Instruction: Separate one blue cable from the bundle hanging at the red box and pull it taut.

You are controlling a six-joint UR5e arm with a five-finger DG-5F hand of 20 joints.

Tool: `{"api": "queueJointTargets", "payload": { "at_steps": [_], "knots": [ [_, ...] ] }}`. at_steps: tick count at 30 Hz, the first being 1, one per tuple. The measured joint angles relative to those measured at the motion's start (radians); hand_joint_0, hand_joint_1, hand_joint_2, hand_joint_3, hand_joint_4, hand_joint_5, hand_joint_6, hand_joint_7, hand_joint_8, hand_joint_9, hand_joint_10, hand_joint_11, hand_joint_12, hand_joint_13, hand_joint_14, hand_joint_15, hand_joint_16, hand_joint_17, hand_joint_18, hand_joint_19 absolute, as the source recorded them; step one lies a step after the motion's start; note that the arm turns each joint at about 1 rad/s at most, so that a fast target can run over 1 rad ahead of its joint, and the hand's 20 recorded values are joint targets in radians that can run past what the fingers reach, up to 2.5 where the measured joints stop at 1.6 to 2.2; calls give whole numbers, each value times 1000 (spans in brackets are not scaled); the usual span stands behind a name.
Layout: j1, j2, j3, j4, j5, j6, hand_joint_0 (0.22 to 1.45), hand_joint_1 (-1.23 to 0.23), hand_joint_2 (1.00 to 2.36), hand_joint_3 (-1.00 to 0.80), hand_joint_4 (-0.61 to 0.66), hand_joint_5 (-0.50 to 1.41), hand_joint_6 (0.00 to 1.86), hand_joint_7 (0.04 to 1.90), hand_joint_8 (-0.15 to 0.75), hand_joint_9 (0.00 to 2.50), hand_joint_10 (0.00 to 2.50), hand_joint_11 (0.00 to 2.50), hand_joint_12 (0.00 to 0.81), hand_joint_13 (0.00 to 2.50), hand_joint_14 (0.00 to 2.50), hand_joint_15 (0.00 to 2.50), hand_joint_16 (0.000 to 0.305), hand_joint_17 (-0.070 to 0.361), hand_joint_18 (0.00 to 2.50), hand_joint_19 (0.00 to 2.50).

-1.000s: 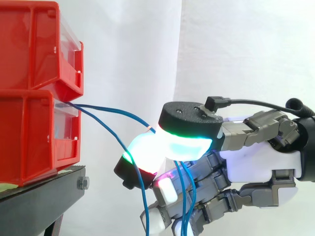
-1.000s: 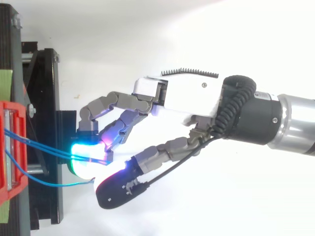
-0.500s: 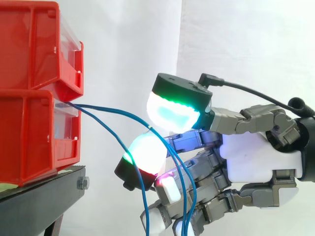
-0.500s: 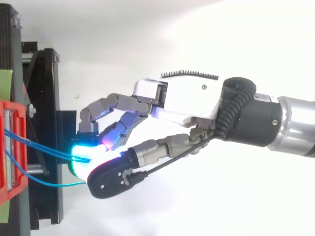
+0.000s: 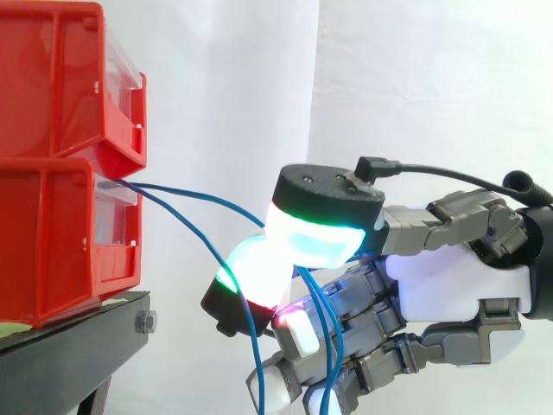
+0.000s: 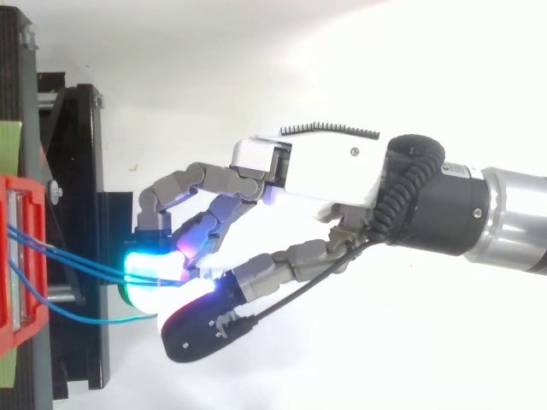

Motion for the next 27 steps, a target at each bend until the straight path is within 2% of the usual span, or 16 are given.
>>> {"api": "queueJointTargets", "payload": {
  "at_steps": [4,8,10,13,18,27],
  "knots": [
    [0,0,0,0,1,0,623,-482,1000,-500,199,-189,840,1130,336,984,24,839,383,833,21,547,45,102,827,650],
    [0,0,0,-1,1,0,629,-449,1000,-500,184,-184,842,1133,343,1020,24,853,383,866,21,560,45,102,853,664],
    [1,0,0,-1,2,0,645,-480,1000,-500,168,-183,845,1138,347,1026,23,861,388,871,21,565,45,102,858,673],
    [2,0,0,0,4,0,636,-590,1012,-351,167,-185,849,1163,354,1016,24,860,391,867,20,563,46,104,862,665],
    [5,0,0,1,10,0,633,-704,1017,-248,182,-191,854,1175,351,987,24,870,393,849,20,567,46,105,856,665],
    [6,0,0,0,12,0,703,-833,1015,-304,166,-198,846,1172,343,942,23,871,392,814,21,547,47,106,843,619]
  ]
}}
